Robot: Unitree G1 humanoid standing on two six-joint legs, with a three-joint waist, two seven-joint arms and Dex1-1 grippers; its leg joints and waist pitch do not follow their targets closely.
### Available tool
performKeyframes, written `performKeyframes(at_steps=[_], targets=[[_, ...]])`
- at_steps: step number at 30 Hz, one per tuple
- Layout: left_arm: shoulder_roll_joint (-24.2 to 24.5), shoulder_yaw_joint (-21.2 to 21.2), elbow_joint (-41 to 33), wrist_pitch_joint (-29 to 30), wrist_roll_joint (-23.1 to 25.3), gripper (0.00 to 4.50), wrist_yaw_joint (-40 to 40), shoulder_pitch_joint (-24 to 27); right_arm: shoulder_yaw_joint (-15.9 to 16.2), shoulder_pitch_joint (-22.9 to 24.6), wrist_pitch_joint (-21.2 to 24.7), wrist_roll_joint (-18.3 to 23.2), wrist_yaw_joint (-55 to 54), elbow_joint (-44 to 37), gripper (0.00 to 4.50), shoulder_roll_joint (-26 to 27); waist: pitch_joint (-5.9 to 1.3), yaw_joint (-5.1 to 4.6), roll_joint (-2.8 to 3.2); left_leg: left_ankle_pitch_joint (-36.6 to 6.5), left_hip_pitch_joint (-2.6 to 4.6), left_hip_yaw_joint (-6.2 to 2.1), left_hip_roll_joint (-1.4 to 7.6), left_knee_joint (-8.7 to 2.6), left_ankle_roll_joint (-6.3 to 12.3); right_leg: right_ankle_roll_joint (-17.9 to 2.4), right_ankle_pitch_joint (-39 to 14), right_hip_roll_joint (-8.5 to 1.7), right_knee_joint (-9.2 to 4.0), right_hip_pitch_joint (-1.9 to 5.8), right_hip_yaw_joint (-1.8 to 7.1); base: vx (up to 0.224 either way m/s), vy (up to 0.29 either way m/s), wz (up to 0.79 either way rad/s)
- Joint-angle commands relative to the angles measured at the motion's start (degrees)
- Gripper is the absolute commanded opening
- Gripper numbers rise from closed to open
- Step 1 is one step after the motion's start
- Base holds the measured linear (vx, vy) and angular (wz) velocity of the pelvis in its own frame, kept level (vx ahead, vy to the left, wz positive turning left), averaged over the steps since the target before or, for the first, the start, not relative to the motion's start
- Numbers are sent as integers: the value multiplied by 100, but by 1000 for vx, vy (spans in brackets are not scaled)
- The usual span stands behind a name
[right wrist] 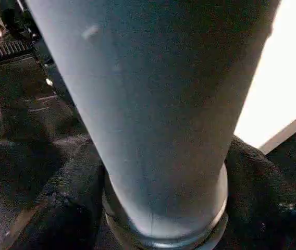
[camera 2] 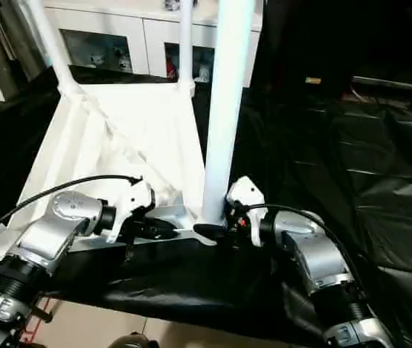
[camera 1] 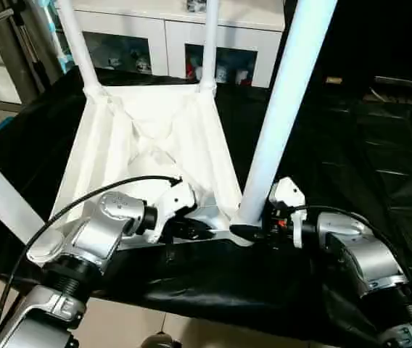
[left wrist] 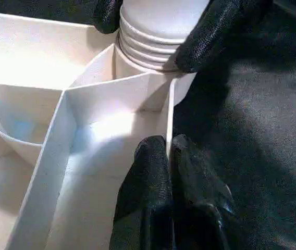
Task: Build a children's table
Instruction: Rotate leg to tighten
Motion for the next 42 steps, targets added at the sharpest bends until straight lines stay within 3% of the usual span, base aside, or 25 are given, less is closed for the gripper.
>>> performKeyframes(at_steps=[1,5,6,8,10,13,14,15,17,19,20,22,24,27,31,33,35,42], targets=[[-146,17,-195,-106,-252,0,35,-59,179,75,15,89,167,-110,271,63,-356,-19,-55,-631,118,-274,632,-388,340,-1445,-280,-677,-332,205,322,0,0,0],[-370,55,93,-24,107,0,824,-159,85,201,45,-135,-652,18,270,396,-350,-34,-57,-654,113,-281,631,-397,315,-1446,-297,-688,-342,202,326,0,0,0],[-370,55,93,-24,107,0,824,-159,85,201,45,-135,-652,18,270,396,-339,-47,-58,-728,116,-288,625,-409,273,-1433,-421,-693,-367,203,326,0,0,0],[-760,203,439,103,208,0,1571,-372,-102,160,156,-397,-1880,410,269,937,-311,-85,-47,-880,130,-290,624,-438,159,-1379,-785,-687,-417,174,338,0,0,0],[-988,246,603,183,269,0,1956,-503,-198,91,140,-529,-2556,671,269,1256,-311,-127,-70,-1227,156,-320,616,-475,-103,-1244,-1472,-735,-471,193,342,0,0,0],[-1365,326,854,293,346,0,2592,-709,-426,-135,204,-606,-3586,1097,269,1762,-300,-199,-57,-1356,161,-334,607,-500,-190,-1133,-1642,-722,-502,166,355,0,0,0],[-1549,335,950,310,368,0,2819,-795,-469,-289,201,-625,-3903,1293,269,1967,-312,-191,-18,-1329,163,-343,608,-496,-208,-1125,-1610,-731,-495,177,352,0,0,0],[-1643,336,994,311,382,0,2931,-833,-465,-379,169,-624,-3974,1396,269,2055,-308,-214,-26,-1314,155,-332,609,-502,-209,-1121,-1541,-719,-500,171,357,0,0,0],[-1804,324,1062,290,375,0,3042,-881,-437,-495,133,-528,-3801,1480,325,2204,-338,-203,-31,-1156,143,-315,601,-476,-131,-1137,-1080,-717,-460,201,363,0,0,0],[-1855,292,1103,221,397,0,3030,-892,-403,-540,130,-516,-3633,1465,339,2267,-353,-193,-23,-879,125,-304,596,-454,14,-1185,-606,-702,-420,214,351,0,0,0],[-1840,241,1089,152,418,0,2955,-869,-345,-553,94,-549,-3551,1438,348,2261,-360,-189,-34,-695,111,-293,588,-435,144,-1218,-300,-690,-392,224,345,0,0,0],[-1763,176,975,120,392,0,2703,-776,-201,-551,-48,-653,-3367,1373,361,2158,-354,-185,-40,-668,109,-290,592,-432,223,-1251,-271,-696,-396,225,337,0,0,0],[-1676,123,869,77,355,0,2464,-699,-146,-530,-86,-652,-3201,1309,384,2061,-349,-177,-36,-754,116,-290,601,-434,233,-1239,-500,-711,-416,225,337,0,0,0],[-1299,-11,524,31,249,0,1810,-445,-12,-430,-193,-562,-2382,1043,384,1566,-340,-193,-62,-827,98,-301,616,-443,246,-1224,-564,-703,-413,250,329,0,0,0],[-1025,-102,263,-13,142,0,1306,-261,10,-383,-242,-499,-1764,884,384,1158,-327,-199,-54,-843,109,-277,623,-433,316,-1267,-610,-699,-428,219,340,0,0,0],[-757,-161,66,-46,57,0,860,-128,-20,-367,-281,-388,-1117,693,384,797,-327,-159,-43,-929,122,-285,642,-436,264,-1265,-853,-705,-434,225,330,0,0,0],[-627,-150,-21,-78,-5,0,622,-75,1,-365,-286,-348,-824,605,384,618,-328,-153,-29,-906,136,-276,656,-445,259,-1293,-752,-676,-419,192,325,0,0,0],[-227,-55,-354,-30,-303,0,-91,48,246,-219,-188,-200,125,180,384,66,-343,-96,-51,-712,116,-262,657,-412,352,-1360,-500,-685,-374,206,312,0,0,0]])
